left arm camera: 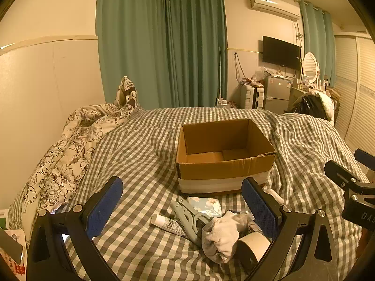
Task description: Organize objects
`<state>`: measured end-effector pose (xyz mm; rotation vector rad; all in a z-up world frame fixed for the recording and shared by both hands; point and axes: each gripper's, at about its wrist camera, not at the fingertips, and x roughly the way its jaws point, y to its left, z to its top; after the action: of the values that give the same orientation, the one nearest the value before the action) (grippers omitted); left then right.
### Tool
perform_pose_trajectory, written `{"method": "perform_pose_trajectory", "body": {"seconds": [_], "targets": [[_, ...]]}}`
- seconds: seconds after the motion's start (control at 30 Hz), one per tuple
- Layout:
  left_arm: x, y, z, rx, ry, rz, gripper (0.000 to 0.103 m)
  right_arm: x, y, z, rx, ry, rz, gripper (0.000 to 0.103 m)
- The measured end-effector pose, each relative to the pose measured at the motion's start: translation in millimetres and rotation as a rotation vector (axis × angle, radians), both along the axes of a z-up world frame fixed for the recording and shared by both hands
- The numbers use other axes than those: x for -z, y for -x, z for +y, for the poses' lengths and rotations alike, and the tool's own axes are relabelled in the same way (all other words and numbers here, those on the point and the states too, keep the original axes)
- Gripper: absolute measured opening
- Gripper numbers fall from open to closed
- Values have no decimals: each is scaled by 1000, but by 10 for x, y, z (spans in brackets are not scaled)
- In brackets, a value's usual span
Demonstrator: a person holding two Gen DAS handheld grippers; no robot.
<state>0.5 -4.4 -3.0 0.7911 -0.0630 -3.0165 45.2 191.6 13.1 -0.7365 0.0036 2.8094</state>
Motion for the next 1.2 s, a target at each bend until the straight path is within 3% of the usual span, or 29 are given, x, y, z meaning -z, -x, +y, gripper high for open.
{"method": "perform_pose_trajectory", "body": {"seconds": [1.2], "targets": [[-17,-28,44,21,-7,-4,103,19,33,-63,-8,-14,-12,103]]}}
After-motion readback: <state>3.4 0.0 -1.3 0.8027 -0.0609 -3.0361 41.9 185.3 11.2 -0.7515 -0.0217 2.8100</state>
